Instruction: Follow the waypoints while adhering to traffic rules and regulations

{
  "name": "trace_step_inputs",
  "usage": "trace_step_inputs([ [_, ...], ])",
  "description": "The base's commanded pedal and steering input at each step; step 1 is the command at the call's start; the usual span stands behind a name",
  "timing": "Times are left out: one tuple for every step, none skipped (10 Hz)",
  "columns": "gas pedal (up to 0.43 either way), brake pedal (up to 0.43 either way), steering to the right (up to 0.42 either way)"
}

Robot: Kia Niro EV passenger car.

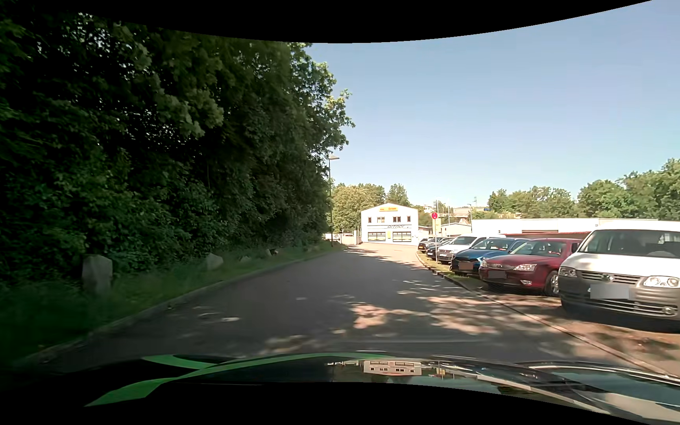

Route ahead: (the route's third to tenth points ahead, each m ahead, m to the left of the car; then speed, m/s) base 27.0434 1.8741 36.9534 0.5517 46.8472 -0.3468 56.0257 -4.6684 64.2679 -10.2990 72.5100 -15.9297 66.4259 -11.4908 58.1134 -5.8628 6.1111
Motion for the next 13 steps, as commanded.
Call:
trace_step_inputs([
  [0.197, 0.000, 0.053],
  [0.177, 0.000, 0.050],
  [0.169, 0.000, 0.048],
  [0.079, 0.000, 0.044],
  [0.039, 0.000, 0.042],
  [0.028, 0.000, 0.041],
  [0.028, 0.000, 0.037],
  [0.028, 0.000, 0.031],
  [0.028, 0.000, 0.023],
  [0.028, 0.000, 0.018],
  [0.028, 0.000, 0.013],
  [0.039, 0.000, 0.005],
  [0.039, 0.000, -0.001],
])
